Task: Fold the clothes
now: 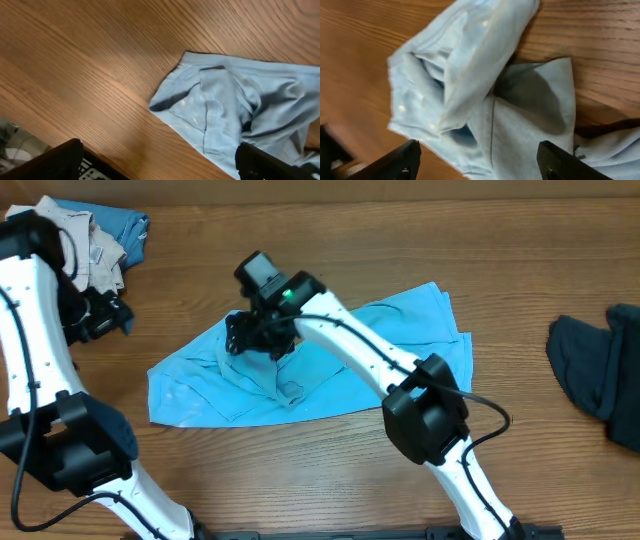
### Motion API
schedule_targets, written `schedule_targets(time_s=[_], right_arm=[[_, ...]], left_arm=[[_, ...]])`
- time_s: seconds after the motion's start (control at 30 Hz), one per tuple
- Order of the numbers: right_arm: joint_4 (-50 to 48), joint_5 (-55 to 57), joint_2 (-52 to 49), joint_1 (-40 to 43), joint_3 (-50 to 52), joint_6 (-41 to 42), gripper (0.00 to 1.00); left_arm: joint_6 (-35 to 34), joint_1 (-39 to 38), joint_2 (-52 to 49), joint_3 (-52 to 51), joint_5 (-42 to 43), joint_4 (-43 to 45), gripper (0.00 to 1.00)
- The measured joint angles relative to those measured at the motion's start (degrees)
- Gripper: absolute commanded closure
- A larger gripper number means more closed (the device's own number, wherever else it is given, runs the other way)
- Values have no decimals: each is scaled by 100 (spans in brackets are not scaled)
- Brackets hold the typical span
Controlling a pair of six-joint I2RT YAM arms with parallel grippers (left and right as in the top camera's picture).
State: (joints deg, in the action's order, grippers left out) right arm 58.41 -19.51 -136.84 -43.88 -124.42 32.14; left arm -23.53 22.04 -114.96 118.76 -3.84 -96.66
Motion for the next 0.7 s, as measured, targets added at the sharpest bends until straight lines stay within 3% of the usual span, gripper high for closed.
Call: schedule_targets(time_s=[0.1, 0.17, 0.33, 0.43, 0.57, 0.7], right_arm=[[243, 619, 0, -299, 2, 162, 14], [929, 758, -7, -11, -144, 278, 14], [3093, 968, -92, 2758, -1871, 234, 15], [3845, 872, -68, 4236, -2575, -203, 14], [3864, 122, -35, 5377, -2623, -778, 13], [3871, -140, -33, 5823, -2623, -1207, 10]], left_arm=[[662, 63, 0, 0, 686, -2, 0], [942, -170, 0, 0, 933, 0, 0], [1152, -1366, 11, -83, 1167, 354, 0], [1086, -2271, 101, -1200, 1314, 1220, 0], [973, -2959, 94, -2597, 1392, 2470, 3], [901, -3143, 94, -2872, 1364, 3012, 8]])
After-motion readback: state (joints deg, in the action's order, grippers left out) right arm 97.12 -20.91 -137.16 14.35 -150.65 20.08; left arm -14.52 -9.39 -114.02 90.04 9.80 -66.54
